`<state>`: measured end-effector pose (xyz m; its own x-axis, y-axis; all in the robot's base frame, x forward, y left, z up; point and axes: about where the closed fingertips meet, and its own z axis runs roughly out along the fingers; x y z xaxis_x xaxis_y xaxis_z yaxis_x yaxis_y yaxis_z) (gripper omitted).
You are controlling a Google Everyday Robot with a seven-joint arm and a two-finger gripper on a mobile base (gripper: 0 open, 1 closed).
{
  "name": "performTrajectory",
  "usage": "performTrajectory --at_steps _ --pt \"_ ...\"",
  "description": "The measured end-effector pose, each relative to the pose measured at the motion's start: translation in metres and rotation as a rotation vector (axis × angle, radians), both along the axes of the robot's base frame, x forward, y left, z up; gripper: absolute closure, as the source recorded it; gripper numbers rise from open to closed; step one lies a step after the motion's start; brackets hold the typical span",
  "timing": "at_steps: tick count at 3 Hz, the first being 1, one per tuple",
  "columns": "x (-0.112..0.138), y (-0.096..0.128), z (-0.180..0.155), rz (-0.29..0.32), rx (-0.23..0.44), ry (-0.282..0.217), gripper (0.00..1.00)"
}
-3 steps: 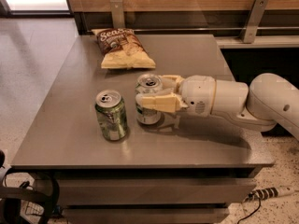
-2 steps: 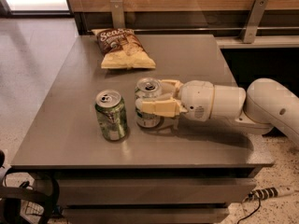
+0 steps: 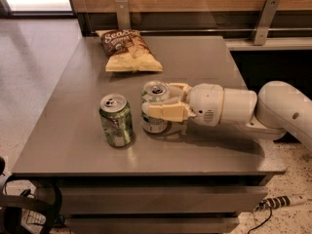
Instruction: Move 7up can near green can
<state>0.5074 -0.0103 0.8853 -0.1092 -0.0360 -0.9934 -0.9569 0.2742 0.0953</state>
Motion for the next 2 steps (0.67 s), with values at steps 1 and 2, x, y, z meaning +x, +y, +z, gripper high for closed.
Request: performTrajectory --at_steps 1,2 --pt "0.0 0.0002 0.0006 0.0 0.0 0.0 0.25" --pt "0.0 0.0002 0.0007 0.0 0.0 0.0 0.04"
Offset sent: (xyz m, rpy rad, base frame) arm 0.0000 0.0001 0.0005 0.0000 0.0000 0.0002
